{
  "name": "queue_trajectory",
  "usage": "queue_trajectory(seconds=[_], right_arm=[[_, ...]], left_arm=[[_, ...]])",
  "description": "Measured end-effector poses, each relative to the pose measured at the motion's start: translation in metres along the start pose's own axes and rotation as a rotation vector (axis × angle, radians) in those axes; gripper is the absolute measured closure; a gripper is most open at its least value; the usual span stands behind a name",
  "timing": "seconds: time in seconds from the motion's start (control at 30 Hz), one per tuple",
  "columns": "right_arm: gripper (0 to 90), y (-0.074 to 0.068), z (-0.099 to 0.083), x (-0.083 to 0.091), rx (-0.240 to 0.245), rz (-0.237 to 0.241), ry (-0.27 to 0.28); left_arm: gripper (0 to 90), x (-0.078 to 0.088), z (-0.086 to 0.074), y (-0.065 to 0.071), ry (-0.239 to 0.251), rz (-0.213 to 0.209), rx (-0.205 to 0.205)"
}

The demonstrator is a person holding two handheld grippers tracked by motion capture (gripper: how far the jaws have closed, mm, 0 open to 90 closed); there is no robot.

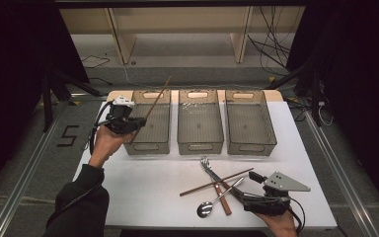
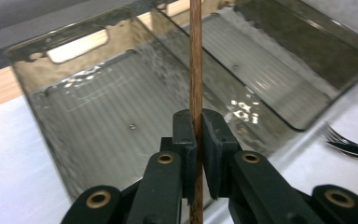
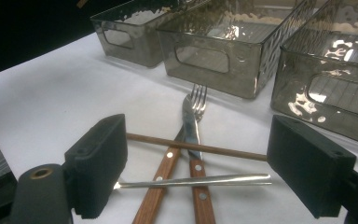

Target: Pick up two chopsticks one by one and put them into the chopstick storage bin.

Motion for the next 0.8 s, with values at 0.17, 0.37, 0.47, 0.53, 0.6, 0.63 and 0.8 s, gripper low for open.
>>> queue_trajectory(seconds=[0.17,0.37,0.47,0.53,0.6,0.63,0.8], right_arm=[[20.9,0.0,0.0,0.0,0.0,0.0,0.0],[20.9,0.0,0.0,-0.001,0.001,0.001,-0.003],[20.9,0.0,0.0,0.0,0.001,0.002,-0.003],[20.9,0.0,0.0,0.0,0.0,0.002,-0.002],[20.9,0.0,0.0,0.0,0.0,0.002,-0.002],[20.9,0.0,0.0,0.0,-0.001,0.003,-0.002],[20.9,0.0,0.0,0.0,-0.002,0.003,-0.001]], left_arm=[[84.0,-0.008,0.002,-0.007,-0.006,0.022,0.006],[83.9,-0.018,0.005,-0.015,-0.012,0.033,0.023],[83.9,-0.024,0.005,-0.019,-0.022,0.051,0.03],[84.0,-0.027,0.005,-0.022,-0.022,0.049,0.035],[84.0,-0.03,0.004,-0.025,-0.026,0.057,0.042],[84.0,-0.032,0.003,-0.026,-0.028,0.058,0.046],[83.9,-0.039,-0.001,-0.031,-0.041,0.066,0.068]])
Point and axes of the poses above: each handheld gripper's, and its own axes: x roughly backward along the jaws, z roughly out of its top, y roughly to its right, the point moved 3 cm from there along -x, roughly forward along the jaws, and after that the axes turned 9 degrees about -y, right-handed, at the moved point
